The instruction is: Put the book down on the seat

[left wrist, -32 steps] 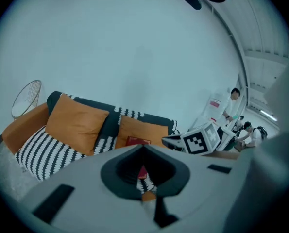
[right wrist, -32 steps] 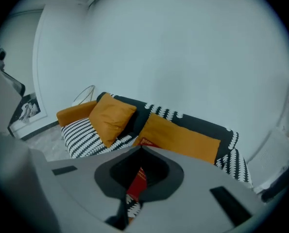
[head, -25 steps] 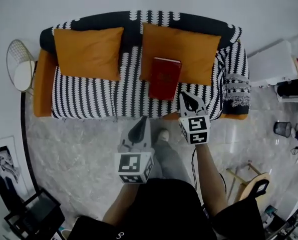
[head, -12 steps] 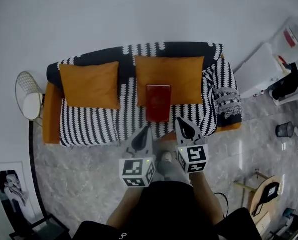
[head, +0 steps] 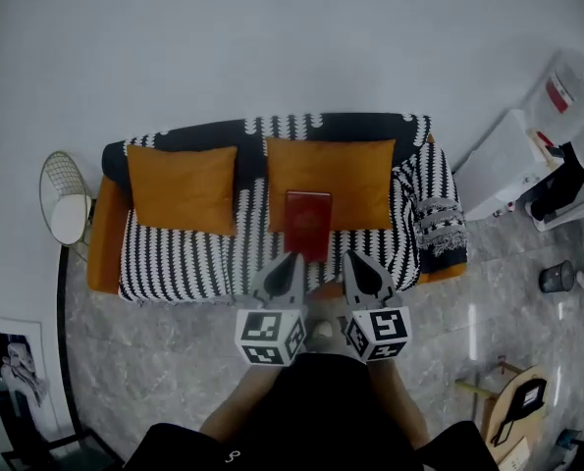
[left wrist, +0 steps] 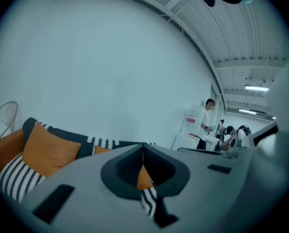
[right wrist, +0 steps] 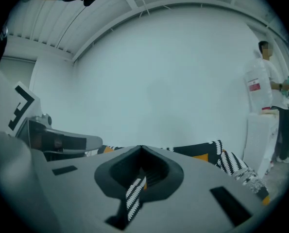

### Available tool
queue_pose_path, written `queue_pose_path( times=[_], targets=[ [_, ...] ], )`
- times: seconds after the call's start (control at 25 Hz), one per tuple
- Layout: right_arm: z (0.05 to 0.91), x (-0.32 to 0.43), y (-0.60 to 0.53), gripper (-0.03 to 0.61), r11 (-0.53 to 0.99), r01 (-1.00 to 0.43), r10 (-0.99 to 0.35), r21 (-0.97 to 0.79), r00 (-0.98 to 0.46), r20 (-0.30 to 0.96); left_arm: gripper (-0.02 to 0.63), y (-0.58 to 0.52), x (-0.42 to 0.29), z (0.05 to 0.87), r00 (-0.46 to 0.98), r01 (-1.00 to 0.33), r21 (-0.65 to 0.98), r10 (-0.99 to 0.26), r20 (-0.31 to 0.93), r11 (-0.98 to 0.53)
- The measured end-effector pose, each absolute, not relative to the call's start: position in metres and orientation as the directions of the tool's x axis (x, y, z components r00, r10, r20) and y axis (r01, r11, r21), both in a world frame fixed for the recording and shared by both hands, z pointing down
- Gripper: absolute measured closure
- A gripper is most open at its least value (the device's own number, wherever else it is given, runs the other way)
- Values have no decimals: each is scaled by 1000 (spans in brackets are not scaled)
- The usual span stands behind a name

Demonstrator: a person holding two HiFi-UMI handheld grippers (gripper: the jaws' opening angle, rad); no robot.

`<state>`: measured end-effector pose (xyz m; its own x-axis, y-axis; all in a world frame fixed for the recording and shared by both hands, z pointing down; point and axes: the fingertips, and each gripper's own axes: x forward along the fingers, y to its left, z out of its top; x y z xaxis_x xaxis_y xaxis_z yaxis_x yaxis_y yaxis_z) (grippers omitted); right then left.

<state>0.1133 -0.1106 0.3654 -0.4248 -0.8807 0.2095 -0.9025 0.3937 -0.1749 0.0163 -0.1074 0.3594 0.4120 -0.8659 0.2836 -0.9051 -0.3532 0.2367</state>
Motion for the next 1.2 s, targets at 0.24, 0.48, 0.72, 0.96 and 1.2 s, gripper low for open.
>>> queue_pose_path(
  times=[0.24,0.48,0.72,0.96,1.2],
  targets=[
    [362,110,-109,569,427,-886,-868,-179,-457,196,601,-110,29,356,432,-897,235,-855,287,-374],
    [359,116,-114,569,452,-875,-855,-171,-480,197,601,-117,37,353,423,-902,220,-861,284,-371],
    [361,122,-118,569,465,-868,-846,-173,-494,200,601,-119,40,354,405,-911,211,-868,287,-355],
    [367,126,-125,569,475,-861,-838,-181,-505,206,601,-124,46,356,399,-913,207,-871,287,-351],
    [370,135,-131,569,474,-861,-838,-187,-506,205,601,-126,50,360,393,-916,206,-873,290,-344]
  ],
)
